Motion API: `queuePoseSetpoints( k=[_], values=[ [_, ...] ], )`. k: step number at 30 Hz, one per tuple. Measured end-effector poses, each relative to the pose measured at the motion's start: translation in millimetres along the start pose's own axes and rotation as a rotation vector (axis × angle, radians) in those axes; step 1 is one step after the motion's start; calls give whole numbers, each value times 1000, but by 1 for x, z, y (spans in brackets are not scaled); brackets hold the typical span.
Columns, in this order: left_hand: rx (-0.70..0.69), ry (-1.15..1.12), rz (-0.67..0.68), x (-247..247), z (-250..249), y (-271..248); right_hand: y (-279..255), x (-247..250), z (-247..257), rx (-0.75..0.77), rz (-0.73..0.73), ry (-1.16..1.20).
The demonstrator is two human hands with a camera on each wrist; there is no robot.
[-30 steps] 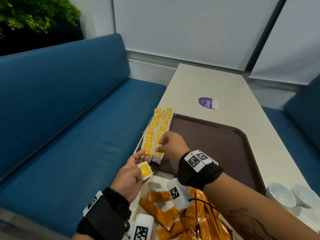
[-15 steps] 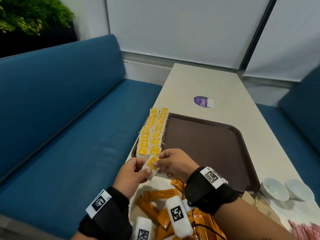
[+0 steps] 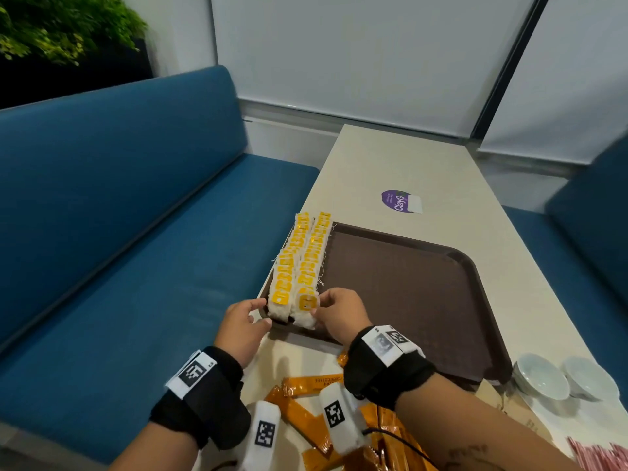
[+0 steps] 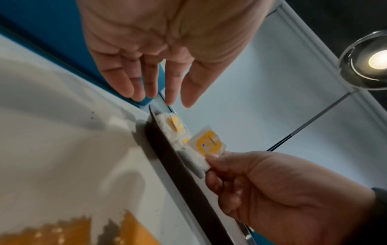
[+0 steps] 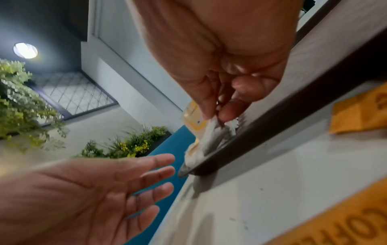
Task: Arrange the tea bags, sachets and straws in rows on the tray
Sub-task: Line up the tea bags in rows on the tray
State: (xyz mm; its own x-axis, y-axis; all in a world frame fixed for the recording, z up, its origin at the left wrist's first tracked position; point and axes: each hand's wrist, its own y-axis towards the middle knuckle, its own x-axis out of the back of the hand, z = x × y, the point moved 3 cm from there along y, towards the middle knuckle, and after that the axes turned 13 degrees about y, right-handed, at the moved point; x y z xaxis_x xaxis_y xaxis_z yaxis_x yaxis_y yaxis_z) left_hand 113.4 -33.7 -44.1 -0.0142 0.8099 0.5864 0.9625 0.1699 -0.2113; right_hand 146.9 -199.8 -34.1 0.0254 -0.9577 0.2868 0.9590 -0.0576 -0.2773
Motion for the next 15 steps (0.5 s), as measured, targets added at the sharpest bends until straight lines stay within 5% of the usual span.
queuePoseSetpoints(
  k=[9, 15],
  values=[
    [9, 106, 93, -8, 3, -1, 10, -13, -6, 16, -47, -191],
    [13, 111, 116, -2, -7, -12, -2, 3, 11, 15, -26, -70]
  ],
)
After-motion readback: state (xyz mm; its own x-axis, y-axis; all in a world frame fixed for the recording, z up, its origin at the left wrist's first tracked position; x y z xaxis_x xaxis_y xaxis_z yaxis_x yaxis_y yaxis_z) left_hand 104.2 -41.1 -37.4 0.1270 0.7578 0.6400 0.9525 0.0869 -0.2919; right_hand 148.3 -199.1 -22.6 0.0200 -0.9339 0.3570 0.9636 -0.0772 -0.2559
